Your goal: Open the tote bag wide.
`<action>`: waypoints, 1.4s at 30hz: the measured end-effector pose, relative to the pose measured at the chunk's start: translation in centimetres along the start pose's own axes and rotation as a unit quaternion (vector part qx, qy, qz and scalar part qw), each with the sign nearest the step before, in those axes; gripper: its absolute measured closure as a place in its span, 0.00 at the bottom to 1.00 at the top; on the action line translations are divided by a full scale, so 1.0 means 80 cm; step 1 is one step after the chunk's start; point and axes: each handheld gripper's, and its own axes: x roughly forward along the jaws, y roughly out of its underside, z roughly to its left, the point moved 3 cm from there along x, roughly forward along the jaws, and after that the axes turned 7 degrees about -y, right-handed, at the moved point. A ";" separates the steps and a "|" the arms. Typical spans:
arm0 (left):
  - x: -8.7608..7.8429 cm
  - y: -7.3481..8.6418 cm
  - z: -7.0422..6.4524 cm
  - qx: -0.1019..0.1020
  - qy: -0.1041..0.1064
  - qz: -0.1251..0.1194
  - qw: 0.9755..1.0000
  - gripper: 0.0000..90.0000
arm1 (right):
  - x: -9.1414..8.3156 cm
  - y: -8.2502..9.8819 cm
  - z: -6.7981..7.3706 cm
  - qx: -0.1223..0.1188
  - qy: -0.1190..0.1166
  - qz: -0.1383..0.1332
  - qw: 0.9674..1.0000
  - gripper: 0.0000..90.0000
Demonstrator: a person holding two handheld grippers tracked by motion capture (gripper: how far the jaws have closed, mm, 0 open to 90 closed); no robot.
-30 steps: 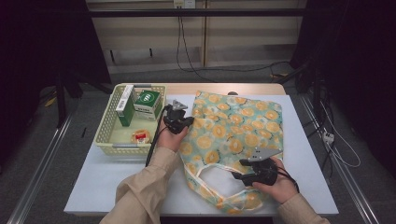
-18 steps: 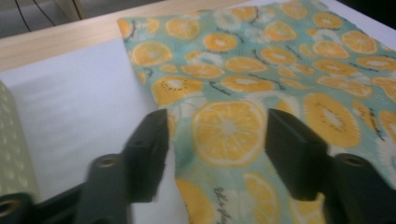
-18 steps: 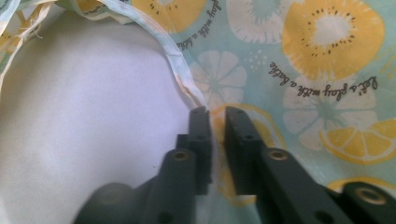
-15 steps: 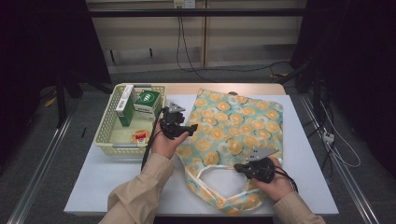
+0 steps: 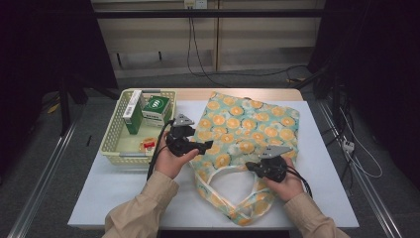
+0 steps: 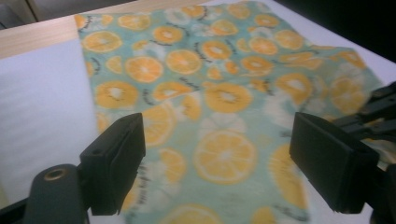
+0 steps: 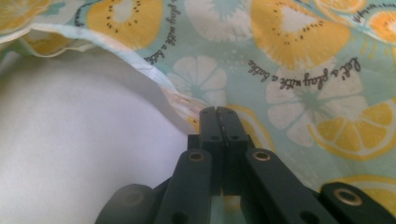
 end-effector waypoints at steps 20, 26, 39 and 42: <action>-0.032 0.026 -0.007 -0.001 0.022 -0.025 0.999 0.14 | 0.040 -0.038 -0.031 0.053 0.026 -0.027 0.998 1.00; -0.038 0.034 -0.008 0.003 0.024 -0.025 0.999 0.14 | 0.041 -0.035 -0.013 0.061 -0.031 -0.017 0.998 0.98; -0.042 0.057 -0.006 0.000 0.042 -0.022 0.999 0.14 | -0.022 -0.040 -0.009 0.015 0.021 -0.013 1.000 0.54; -0.043 0.060 -0.007 -0.002 0.050 -0.022 0.998 0.13 | -0.025 -0.035 -0.026 0.035 0.038 -0.021 0.998 0.47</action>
